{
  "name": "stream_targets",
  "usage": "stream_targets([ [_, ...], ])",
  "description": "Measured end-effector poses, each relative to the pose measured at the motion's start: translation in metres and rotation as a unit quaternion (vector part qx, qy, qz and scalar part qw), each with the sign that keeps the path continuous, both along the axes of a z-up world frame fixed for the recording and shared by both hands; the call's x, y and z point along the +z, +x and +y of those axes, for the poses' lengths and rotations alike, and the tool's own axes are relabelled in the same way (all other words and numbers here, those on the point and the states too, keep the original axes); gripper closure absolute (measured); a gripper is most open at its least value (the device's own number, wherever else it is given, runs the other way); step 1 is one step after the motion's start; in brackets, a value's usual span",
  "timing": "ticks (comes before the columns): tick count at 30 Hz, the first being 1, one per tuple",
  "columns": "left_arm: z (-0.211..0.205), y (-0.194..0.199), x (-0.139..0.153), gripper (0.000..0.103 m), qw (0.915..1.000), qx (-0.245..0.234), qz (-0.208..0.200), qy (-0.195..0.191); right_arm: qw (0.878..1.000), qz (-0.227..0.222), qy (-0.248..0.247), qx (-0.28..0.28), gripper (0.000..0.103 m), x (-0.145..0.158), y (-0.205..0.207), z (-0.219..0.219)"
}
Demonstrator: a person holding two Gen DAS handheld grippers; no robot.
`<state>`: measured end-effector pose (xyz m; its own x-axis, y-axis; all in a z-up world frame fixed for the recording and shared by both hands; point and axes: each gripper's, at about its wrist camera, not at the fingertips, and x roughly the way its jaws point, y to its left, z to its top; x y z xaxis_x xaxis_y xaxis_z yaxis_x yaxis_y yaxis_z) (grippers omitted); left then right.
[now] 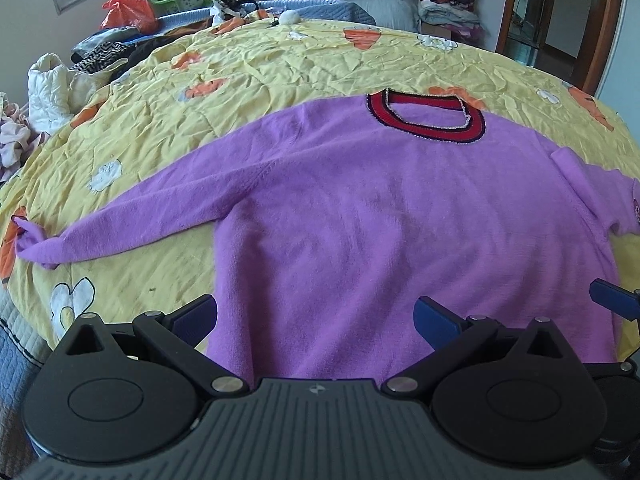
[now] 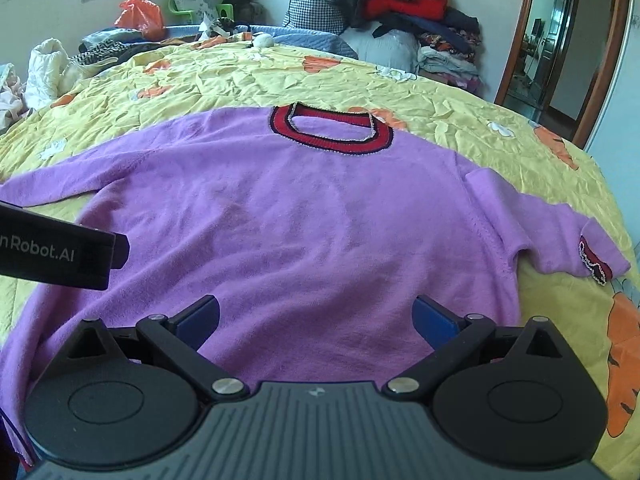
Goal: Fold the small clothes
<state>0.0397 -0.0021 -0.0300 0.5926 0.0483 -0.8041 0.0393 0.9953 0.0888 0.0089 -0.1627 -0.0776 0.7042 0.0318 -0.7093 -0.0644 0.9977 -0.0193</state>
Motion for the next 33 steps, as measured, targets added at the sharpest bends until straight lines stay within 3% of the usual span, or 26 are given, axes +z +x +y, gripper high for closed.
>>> stream_targets([
  [10,-0.006,-0.001,-0.002,0.000,0.9999,-0.002,0.003,0.011,1.000,-0.001,0.020,-0.005,0.000,-0.002,-0.001,-0.006],
  [14,-0.007,-0.002,-0.002,0.000,0.9997,0.007,0.002,0.024,1.000,-0.005,-0.002,-0.009,0.000,-0.003,0.002,-0.009],
  [19,-0.009,-0.001,-0.002,0.000,0.9994,0.008,-0.013,0.031,0.999,-0.047,0.020,-0.007,0.000,-0.003,-0.003,-0.032],
  [21,-0.013,0.000,-0.003,0.000,0.9992,0.009,-0.018,0.035,0.998,-0.054,-0.009,0.008,0.000,-0.009,-0.003,-0.035],
  [23,-0.016,0.003,-0.003,0.000,0.9991,0.003,-0.016,0.038,0.999,-0.033,-0.034,0.027,0.000,-0.017,-0.001,-0.037],
  [25,-0.018,0.004,-0.003,0.000,0.9993,-0.008,-0.010,0.034,0.999,-0.017,-0.024,0.025,0.000,-0.018,-0.002,-0.043],
  [28,-0.020,0.004,-0.006,0.000,0.9993,-0.009,-0.010,0.035,0.999,-0.045,-0.011,0.014,0.000,-0.011,-0.009,-0.046],
  [33,-0.022,0.007,-0.009,0.000,0.9996,-0.010,0.001,0.026,0.998,-0.047,-0.033,0.003,0.000,-0.016,-0.004,-0.044],
])
